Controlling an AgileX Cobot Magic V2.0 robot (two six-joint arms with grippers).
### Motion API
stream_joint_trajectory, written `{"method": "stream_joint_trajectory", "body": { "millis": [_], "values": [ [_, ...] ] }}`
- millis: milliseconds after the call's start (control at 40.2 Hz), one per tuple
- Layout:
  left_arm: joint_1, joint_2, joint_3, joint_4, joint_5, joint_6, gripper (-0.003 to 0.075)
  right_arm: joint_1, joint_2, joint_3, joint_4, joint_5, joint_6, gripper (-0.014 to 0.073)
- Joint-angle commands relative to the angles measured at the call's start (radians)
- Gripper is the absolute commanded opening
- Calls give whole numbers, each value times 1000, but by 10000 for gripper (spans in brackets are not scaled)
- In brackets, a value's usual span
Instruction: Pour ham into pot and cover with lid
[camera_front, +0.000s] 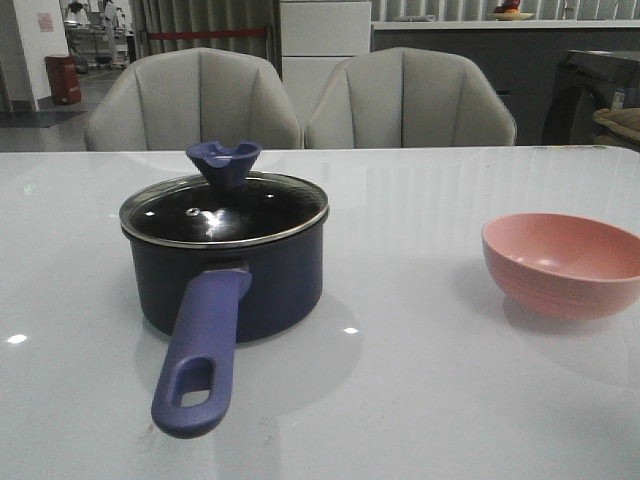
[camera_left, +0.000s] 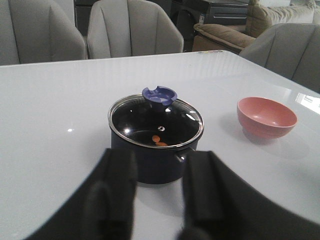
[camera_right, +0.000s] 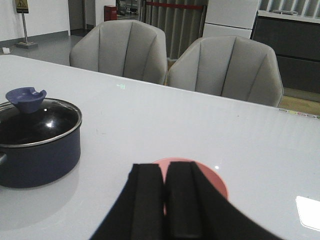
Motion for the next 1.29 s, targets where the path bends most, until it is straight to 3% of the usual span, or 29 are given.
{"method": "stream_joint_trajectory", "body": {
  "millis": [0, 672, 1020, 1269],
  "values": [
    [2, 10, -28, -2, -78, -9, 137, 2, 9, -25, 5, -74, -8, 151],
    [14, 10, 3, 24, -96, -9, 114, 2, 9, -25, 5, -74, -8, 151],
    [399, -82, 171, 39, -173, -9, 114, 2, 9, -25, 5, -74, -8, 151],
    [478, -111, 285, 41, -320, -9, 114, 2, 9, -25, 5, -73, -8, 151]
  ]
}}
